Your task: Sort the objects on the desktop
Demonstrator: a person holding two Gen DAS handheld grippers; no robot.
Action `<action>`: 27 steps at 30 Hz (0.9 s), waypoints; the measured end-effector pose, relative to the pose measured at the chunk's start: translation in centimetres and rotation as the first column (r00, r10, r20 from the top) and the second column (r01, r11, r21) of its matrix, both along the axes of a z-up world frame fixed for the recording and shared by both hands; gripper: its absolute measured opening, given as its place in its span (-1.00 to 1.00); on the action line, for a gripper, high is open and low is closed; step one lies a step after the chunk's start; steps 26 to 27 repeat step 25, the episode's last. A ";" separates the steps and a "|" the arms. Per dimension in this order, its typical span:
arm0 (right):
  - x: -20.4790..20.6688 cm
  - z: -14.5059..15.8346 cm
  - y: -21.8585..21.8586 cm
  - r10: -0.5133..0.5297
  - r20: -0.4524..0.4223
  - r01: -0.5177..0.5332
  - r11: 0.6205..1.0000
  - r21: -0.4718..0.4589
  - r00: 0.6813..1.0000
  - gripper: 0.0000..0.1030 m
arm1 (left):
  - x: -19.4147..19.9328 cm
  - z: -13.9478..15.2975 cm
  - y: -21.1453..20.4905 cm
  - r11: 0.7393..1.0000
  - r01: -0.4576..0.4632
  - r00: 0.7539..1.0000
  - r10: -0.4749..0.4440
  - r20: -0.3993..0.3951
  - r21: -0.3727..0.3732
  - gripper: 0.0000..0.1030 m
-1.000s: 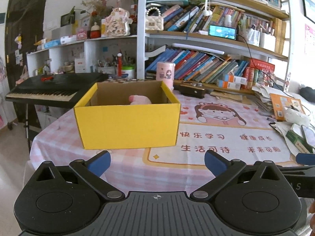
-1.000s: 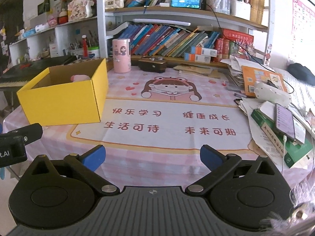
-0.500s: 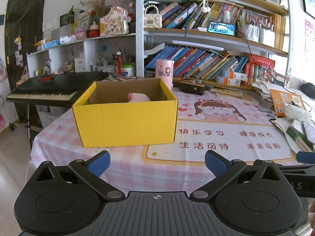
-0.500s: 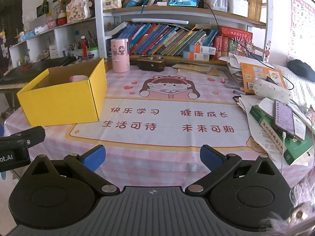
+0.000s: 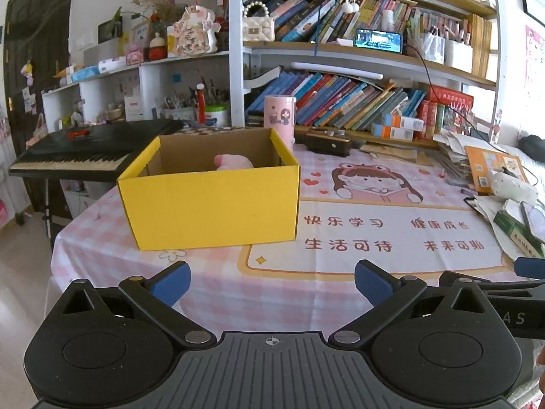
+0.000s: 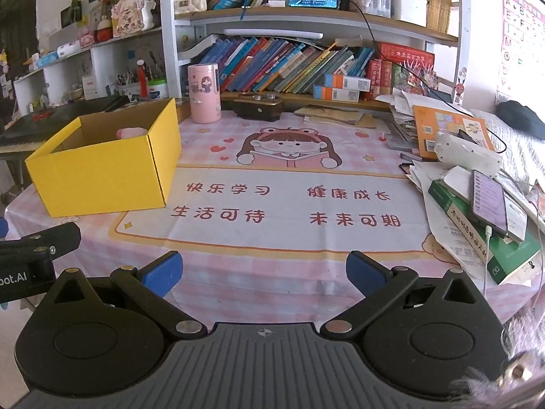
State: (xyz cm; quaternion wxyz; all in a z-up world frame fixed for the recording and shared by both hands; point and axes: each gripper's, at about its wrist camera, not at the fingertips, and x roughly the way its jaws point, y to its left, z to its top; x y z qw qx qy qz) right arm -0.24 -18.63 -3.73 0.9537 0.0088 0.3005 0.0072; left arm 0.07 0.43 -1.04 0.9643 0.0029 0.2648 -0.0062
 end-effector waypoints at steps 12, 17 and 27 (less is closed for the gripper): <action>-0.3 -0.2 -0.4 -0.001 -0.007 0.001 1.000 0.005 1.000 1.00 | -0.2 0.0 0.0 1.000 0.006 1.000 -0.006 0.002 -0.009 1.00; -0.3 -0.3 -0.4 0.001 -0.013 -0.001 1.000 0.008 1.000 1.00 | -0.6 0.1 -0.2 0.999 0.045 0.999 -0.045 0.022 -0.021 1.00; 0.1 -0.4 -0.1 0.002 -0.030 -0.001 1.000 0.012 1.000 1.00 | -0.2 0.1 0.0 0.999 0.030 0.999 -0.030 0.015 -0.019 1.00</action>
